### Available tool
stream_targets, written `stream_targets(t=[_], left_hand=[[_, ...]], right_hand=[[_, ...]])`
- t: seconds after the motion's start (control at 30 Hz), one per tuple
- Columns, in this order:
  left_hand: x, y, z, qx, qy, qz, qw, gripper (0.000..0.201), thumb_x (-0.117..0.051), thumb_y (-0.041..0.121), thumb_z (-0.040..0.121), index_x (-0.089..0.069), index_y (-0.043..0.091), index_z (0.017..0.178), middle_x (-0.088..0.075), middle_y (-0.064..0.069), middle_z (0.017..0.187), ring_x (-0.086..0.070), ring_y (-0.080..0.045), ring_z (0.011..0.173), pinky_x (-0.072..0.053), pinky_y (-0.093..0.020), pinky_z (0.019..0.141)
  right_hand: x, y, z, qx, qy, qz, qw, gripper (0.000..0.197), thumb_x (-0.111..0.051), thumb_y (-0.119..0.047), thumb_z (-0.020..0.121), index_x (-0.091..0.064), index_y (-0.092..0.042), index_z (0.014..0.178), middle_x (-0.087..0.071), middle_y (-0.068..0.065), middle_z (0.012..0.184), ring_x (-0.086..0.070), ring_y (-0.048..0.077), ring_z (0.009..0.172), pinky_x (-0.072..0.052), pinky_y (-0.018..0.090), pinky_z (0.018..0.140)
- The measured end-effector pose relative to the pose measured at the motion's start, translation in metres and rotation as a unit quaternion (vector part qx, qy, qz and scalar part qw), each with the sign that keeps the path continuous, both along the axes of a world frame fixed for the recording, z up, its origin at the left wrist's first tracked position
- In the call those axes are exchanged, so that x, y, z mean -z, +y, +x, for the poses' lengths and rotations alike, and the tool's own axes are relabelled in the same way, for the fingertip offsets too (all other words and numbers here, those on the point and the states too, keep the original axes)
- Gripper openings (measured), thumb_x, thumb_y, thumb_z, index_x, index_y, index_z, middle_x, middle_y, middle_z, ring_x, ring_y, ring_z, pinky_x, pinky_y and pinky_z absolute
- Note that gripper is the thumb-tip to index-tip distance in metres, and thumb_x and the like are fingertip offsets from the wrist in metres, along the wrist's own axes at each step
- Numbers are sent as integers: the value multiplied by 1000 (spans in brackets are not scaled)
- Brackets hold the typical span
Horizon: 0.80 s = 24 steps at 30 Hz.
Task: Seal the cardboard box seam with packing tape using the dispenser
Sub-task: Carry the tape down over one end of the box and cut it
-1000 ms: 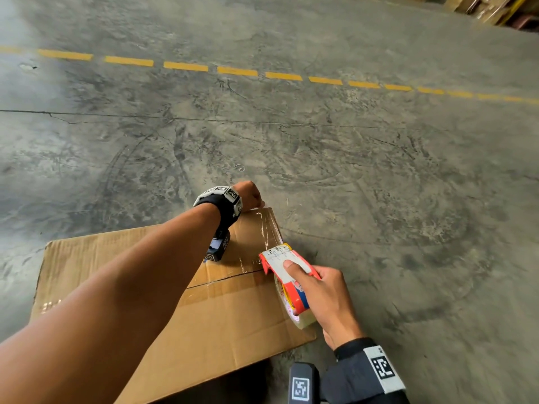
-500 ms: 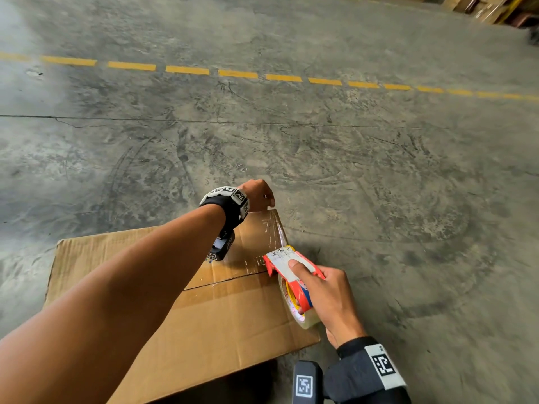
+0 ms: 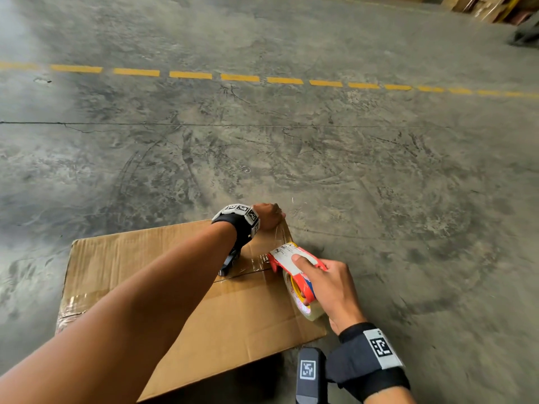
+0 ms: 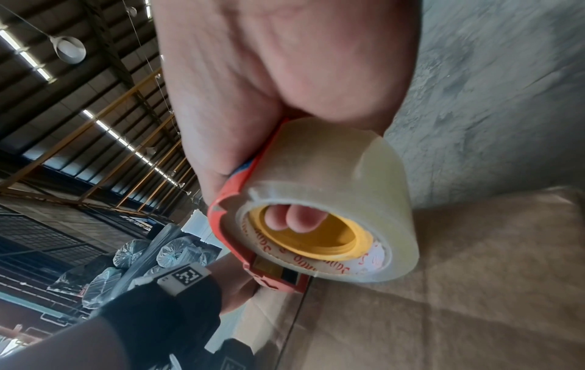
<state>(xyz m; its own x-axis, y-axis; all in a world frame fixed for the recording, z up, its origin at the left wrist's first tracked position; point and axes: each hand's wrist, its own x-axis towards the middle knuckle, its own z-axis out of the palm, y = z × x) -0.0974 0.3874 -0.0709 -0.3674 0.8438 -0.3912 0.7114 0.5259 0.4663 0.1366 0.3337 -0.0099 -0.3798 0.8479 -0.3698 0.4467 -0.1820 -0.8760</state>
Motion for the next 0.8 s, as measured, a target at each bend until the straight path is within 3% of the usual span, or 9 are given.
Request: stream_targets(t=[0.1, 0.17, 0.23, 0.3, 0.37, 0.43, 0.5, 0.7, 0.8], left_hand=[[0, 0, 2, -25, -36, 28, 999, 42, -35, 33, 108, -55, 11, 136, -58, -13, 136, -51, -34, 127, -43, -41, 105], [-5, 0, -1, -27, -25, 46, 998, 42, -48, 41, 102, -59, 13, 131, -63, -11, 130, -52, -31, 124, -43, -39, 103], [-11, -2, -5, -13, 4, 75, 997, 43, -68, 45, 89, -64, 15, 120, -68, -10, 116, -62, -29, 109, -51, -36, 93], [-11, -3, -12, -29, 2, 107, 994, 30, -76, 42, 83, -72, 17, 99, -74, -8, 99, -69, -27, 91, -55, -33, 78], [-8, -7, -15, -32, -6, 124, 992, 16, -70, 29, 89, -78, 16, 93, -77, -8, 95, -71, -26, 90, -52, -26, 74], [-3, -11, -15, -11, -3, 116, 993, 23, -62, 21, 93, -77, 18, 111, -75, -6, 113, -69, -25, 107, -49, -24, 88], [0, -14, -14, 1, -3, 101, 995, 29, -60, 25, 96, -72, 23, 122, -70, -4, 125, -64, -25, 116, -47, -27, 98], [3, -6, -8, -7, 14, 64, 998, 28, -54, 37, 98, -76, 21, 108, -73, -10, 108, -68, -32, 97, -50, -29, 76], [-2, 0, -3, -1, 37, 8, 999, 44, -42, 39, 103, -69, 7, 116, -68, -19, 118, -64, -39, 106, -51, -36, 83]], right_hand=[[0, 1, 0, 3, -3, 3, 1000, 33, -80, -32, 88, -79, -4, 69, -61, 2, 48, -53, 14, 41, -46, 32, 53], [-1, 1, 0, 2, -10, 7, 1000, 32, -80, -33, 88, -81, -5, 72, -62, 2, 49, -53, 13, 41, -46, 30, 53], [-4, -1, 0, 2, -14, 9, 1000, 31, -80, -33, 88, -82, -6, 74, -65, 3, 51, -54, 10, 39, -45, 27, 50], [-6, -1, 0, -1, -22, 13, 1000, 30, -80, -34, 88, -83, -8, 74, -68, 4, 53, -56, 9, 39, -46, 26, 51], [-5, 0, 0, -5, -34, 21, 999, 34, -80, -37, 87, -82, -7, 72, -66, 10, 52, -55, 12, 41, -47, 30, 54], [-3, 0, -2, -6, -35, 28, 999, 43, -79, -47, 80, -81, -4, 72, -68, 22, 60, -55, 17, 45, -47, 35, 57], [-1, -1, -4, -6, -35, 34, 999, 56, -74, -58, 68, -80, -3, 74, -70, 26, 67, -54, 20, 48, -46, 36, 56], [1, 0, -5, -5, -48, 39, 998, 46, -78, -51, 76, -81, -5, 77, -74, 20, 66, -60, 30, 50, -49, 34, 57], [1, -2, -5, 10, -47, 35, 998, 55, -76, -52, 70, -75, 3, 72, -59, 14, 52, -49, 21, 43, -42, 30, 53]])
